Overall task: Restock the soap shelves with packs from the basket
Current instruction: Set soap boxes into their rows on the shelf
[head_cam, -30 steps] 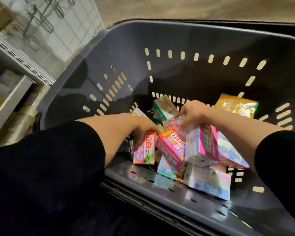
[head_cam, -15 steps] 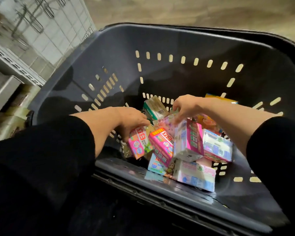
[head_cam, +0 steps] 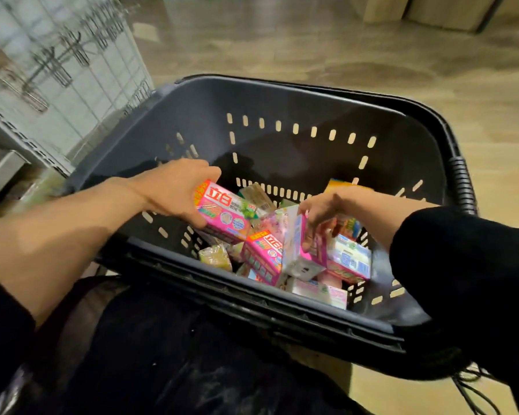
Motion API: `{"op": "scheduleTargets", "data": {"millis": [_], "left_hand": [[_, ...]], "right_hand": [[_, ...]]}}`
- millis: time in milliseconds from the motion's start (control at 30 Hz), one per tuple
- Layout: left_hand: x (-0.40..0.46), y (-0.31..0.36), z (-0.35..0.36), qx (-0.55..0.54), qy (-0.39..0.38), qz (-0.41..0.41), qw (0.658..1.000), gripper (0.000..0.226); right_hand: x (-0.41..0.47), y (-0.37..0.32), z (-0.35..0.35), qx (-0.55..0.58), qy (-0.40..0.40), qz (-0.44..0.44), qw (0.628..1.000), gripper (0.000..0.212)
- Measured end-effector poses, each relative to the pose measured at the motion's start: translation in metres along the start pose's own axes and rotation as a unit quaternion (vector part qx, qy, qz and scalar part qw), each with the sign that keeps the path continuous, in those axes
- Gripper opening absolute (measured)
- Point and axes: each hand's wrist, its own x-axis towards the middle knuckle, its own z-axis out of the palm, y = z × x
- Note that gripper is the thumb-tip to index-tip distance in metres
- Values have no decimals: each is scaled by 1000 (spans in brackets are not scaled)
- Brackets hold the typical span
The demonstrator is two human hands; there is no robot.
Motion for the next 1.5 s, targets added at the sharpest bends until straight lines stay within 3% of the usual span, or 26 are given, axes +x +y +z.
{"op": "scheduleTargets", "data": {"millis": [67,200,267,333,433,500,567,667,733,900,1000,1067,1167,1333,1500], "left_hand": [[-9,4,-4,-1,11,1,1000,55],[-27,12,-15,-4,53,-7,999,52],[-36,13,-19,-9,73,-36,997,52],[-42,13,-19,-3,96,-68,993,59],[-51,9,-12,6,132,-132,982,67],[-53,8,-8,12,144,-172,974,69],[-53,9,-8,10,144,-200,969,72],[-54,9,-8,-4,147,-237,960,67],[-56,8,-7,-12,160,-270,949,62],[-57,5,-5,-32,173,-315,933,62],[-57,4,-3,-21,162,-328,930,64],[-57,5,-3,-23,162,-333,929,65],[-55,5,-5,-17,166,-337,927,66],[-55,5,-6,-10,176,-339,924,66],[-61,12,-9,-48,273,-319,906,64]], "right_hand": [[-5,-5,5,39,20,12,999,66],[-11,-35,32,-13,170,-59,984,35],[-14,-49,43,-48,223,-87,970,40],[-17,-59,45,-61,296,-137,943,45],[-22,-70,40,-72,399,-268,874,42],[-14,-69,42,-129,404,-325,845,39],[1,-57,43,-158,349,-317,868,43],[17,-39,44,-271,232,-221,908,64],[25,-36,40,-281,206,-198,916,58],[51,-58,23,-163,262,-229,923,42],[75,-71,20,-180,263,-240,917,67],[92,-77,20,-249,249,-240,905,87],[114,-79,24,-327,229,-259,880,100],[128,-67,23,-342,313,-366,807,74],[98,-69,2,-256,416,-382,785,70]]}}
